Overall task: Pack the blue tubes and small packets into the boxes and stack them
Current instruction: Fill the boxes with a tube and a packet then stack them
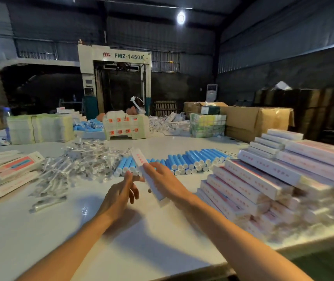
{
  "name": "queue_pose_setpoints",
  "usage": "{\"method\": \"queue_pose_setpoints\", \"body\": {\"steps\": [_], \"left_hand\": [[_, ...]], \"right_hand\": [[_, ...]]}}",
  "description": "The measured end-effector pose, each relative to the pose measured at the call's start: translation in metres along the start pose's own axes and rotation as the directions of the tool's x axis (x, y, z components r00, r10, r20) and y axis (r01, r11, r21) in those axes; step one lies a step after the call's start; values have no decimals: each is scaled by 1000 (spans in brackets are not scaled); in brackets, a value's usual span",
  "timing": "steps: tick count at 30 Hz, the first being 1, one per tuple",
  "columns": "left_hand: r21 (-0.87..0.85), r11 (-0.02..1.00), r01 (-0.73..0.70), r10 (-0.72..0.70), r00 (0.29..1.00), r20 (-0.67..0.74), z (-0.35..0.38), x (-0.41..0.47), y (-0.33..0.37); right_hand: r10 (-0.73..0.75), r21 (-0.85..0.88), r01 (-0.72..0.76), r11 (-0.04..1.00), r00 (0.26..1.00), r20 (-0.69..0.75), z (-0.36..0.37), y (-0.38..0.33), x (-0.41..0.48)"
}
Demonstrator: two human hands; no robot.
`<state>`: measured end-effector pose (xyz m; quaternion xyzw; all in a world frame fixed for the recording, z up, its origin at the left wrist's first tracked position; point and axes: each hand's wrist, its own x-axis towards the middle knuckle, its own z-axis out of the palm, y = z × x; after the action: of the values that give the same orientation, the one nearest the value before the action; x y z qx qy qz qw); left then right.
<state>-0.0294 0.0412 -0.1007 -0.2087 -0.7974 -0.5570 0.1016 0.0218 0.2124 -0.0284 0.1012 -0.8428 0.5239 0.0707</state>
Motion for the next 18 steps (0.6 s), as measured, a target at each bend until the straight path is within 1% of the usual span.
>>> {"method": "queue_pose_setpoints", "body": {"steps": [1,4,6,8,10,13,16,18], "left_hand": [[40,999,-29,26,998,54,0,-2,0],[109,990,-86,62,976,208,4,-7,0],[200,969,-143,85,957,276,5,-9,-2],[272,944,-185,99,948,302,4,-9,-1],[356,911,-207,93,945,312,4,-7,1],[460,855,-239,86,940,330,7,-9,5],[459,847,-270,106,930,351,9,-12,8],[453,850,-267,101,928,358,9,-14,9]], "right_hand": [[-12,-99,9,995,1000,-26,-13,-8,0],[-92,-319,60,946,992,-84,-61,-35,-8],[-156,-483,80,872,981,-119,-100,-52,-18],[-208,-608,55,792,961,-183,-141,-64,-30],[-204,-687,-41,725,941,-271,-180,-67,-44],[-139,-770,-245,589,908,-395,-234,-54,-64],[-118,-792,-386,473,863,-492,-270,-27,-82],[-130,-785,-442,434,831,-540,-284,-7,-95]]}}
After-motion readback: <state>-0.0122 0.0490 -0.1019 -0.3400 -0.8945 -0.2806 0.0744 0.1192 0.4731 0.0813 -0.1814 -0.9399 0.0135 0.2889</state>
